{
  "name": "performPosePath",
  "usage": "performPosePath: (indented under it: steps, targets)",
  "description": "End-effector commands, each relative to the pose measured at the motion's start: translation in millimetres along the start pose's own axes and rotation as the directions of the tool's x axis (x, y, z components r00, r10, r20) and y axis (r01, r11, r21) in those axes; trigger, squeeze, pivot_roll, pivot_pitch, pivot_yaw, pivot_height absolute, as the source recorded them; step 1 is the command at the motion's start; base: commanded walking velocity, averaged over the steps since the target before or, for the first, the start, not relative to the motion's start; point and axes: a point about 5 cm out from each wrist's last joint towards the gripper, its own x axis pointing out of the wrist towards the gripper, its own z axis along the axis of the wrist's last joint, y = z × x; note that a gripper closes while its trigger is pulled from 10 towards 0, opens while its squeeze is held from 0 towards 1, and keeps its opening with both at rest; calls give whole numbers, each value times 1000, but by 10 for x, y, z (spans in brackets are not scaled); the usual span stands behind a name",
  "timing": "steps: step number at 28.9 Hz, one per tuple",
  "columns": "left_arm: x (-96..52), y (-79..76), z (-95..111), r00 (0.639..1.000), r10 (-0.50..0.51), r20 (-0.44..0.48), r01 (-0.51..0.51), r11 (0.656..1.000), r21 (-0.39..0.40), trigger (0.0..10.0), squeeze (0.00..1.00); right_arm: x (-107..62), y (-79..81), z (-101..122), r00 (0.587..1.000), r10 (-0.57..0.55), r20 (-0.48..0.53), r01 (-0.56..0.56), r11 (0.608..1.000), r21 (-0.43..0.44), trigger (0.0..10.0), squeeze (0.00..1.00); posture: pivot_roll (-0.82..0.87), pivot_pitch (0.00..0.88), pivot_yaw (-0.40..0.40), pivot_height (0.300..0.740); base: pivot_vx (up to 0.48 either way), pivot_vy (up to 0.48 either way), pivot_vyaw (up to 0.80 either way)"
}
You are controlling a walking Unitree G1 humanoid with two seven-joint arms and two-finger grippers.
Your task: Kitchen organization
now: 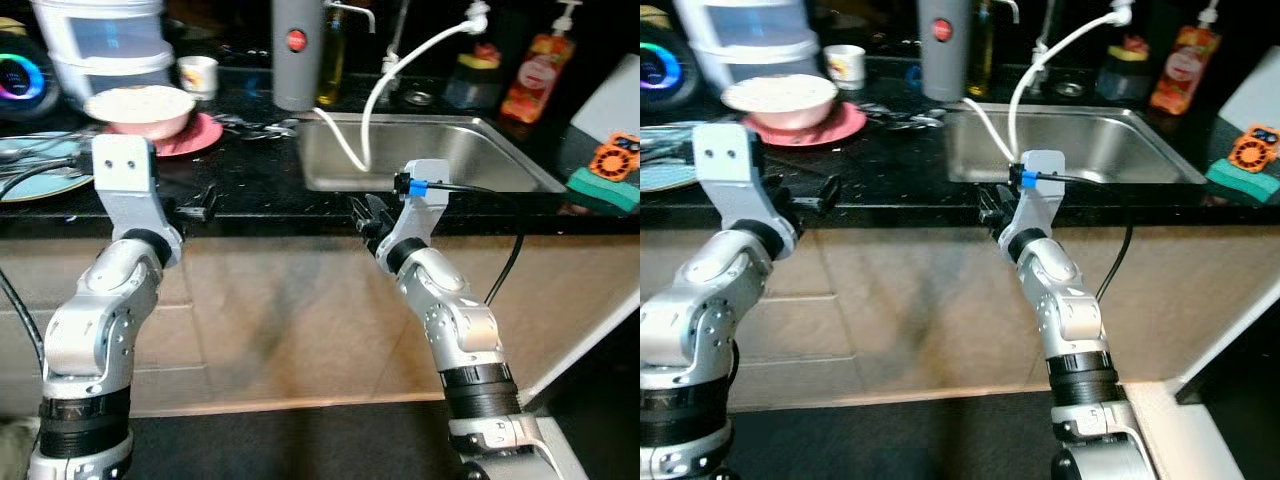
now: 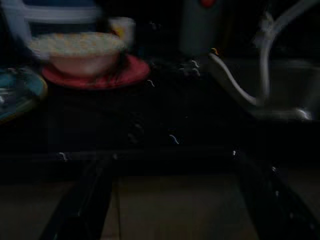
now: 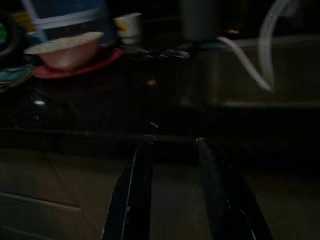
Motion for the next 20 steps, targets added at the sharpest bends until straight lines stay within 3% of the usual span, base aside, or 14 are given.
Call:
performPosePath:
  steps: [1,3,11,15,18,20]
  targets:
    - [12,-32,-102,999,-2,-46,2,1000,1,10000,0,-12,-11,0,1000,-4,-8,4,1000,1,10000,0,-20,100,-54,740,0,0,0]
    - [-13,-59,-273,994,-2,-107,2,1000,1,10000,0,-31,-24,-25,1000,-10,-20,10,1000,-1,10000,0,-25,105,-51,740,0,0,0]
    - [-87,-98,-567,978,-29,-206,26,1000,-16,10000,0,-106,-98,-137,997,-35,-73,34,999,-24,10000,0,-25,110,-53,740,0,0,0]
    - [-153,-85,-824,959,-38,-280,40,999,1,10000,0,-236,-235,-380,984,-65,-164,49,994,-102,10000,0,-24,109,-53,740,0,0,0]
    - [-258,-48,-1091,941,-18,-337,12,1000,-18,10000,0,-418,-400,-766,949,-122,-289,96,990,-102,10000,0,-33,104,-42,740,0,0,0]
    - [-287,-41,-1157,936,-11,-352,1,1000,-28,10000,0,-471,-436,-876,937,-130,-325,99,989,-112,10000,0,-33,104,-41,740,0,0,0]
